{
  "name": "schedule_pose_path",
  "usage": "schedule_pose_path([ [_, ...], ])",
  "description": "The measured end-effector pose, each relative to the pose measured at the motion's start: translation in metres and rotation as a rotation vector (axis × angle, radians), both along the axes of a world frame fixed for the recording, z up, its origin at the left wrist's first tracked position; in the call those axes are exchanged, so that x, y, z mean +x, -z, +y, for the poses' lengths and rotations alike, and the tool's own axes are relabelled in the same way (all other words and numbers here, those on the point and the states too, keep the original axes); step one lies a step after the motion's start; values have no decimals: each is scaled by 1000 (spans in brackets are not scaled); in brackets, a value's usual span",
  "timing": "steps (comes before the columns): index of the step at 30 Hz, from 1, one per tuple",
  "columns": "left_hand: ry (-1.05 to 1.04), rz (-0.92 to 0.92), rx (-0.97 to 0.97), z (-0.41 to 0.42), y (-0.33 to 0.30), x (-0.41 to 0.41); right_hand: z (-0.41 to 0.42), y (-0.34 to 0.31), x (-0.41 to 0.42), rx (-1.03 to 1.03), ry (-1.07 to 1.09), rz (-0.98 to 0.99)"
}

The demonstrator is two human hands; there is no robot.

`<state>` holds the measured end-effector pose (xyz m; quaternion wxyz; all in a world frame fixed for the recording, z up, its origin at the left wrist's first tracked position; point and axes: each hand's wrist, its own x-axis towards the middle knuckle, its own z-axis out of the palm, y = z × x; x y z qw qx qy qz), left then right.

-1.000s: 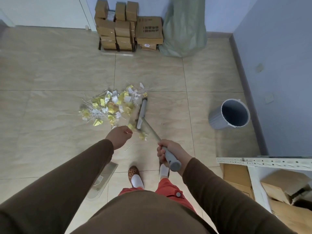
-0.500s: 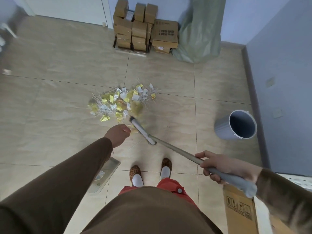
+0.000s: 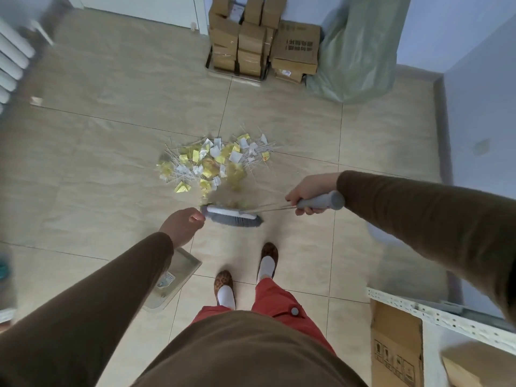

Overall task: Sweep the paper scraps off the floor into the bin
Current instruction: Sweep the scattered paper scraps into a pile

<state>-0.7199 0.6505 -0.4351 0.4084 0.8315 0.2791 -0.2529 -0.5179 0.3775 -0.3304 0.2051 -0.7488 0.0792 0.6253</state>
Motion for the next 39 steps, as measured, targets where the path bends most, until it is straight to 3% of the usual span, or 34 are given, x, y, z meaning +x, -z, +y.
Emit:
schedule_pose_path([
  [8,-130,45,-25,-17,-6,7,-49,-23,15,149,-64,-115],
  [13,-228,92,-61,-36,-7,2,-68,-31,24,243,96,21],
  [23,-349,66,-33,-26,-16,8,105,40,-14,413,444,543],
  [27,-354,57,-15,-3,-15,5,180,66,-12,500,591,646],
  [33,-335,71,-39,38,-6,8,243,89,33,512,839,568],
  [39,-244,86,-45,81,7,28,189,94,72,393,1016,424],
])
